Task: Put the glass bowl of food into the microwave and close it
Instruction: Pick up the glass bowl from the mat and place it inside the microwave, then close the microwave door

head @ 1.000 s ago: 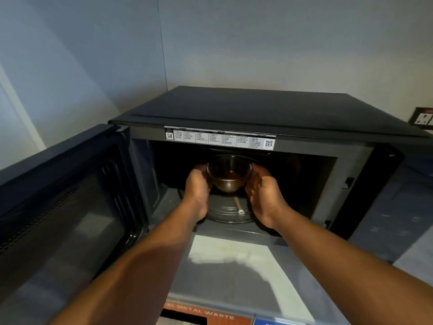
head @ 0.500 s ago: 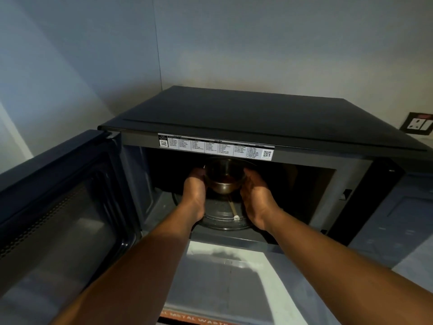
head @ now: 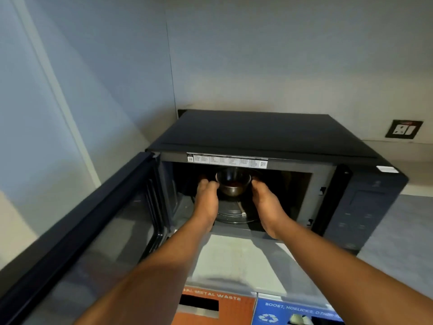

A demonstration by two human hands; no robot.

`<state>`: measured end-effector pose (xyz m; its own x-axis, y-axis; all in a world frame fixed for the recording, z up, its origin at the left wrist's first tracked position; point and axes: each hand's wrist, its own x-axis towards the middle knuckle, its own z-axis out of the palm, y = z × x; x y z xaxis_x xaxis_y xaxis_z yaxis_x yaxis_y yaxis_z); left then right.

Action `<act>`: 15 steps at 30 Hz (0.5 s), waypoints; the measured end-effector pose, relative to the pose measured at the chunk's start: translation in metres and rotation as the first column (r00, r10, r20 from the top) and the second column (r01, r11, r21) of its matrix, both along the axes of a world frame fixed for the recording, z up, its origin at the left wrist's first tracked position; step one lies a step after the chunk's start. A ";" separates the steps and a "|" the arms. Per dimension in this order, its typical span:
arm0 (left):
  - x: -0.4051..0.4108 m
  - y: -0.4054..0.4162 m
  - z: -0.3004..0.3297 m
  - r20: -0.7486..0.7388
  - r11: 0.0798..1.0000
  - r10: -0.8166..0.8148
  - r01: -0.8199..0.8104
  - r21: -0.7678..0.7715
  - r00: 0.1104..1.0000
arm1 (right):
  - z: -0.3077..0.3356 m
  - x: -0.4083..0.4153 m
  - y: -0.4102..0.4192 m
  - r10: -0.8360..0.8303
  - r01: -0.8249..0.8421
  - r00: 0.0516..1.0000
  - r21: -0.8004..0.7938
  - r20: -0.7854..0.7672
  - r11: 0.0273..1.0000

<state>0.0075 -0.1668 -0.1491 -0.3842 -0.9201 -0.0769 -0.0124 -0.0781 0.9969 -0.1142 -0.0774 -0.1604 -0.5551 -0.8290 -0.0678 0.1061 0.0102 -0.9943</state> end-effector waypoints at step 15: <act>0.104 0.067 0.091 0.486 0.532 0.507 0.184 -0.826 0.712 | 0.102 0.051 0.108 0.202 0.085 0.354 0.247 -0.913 0.965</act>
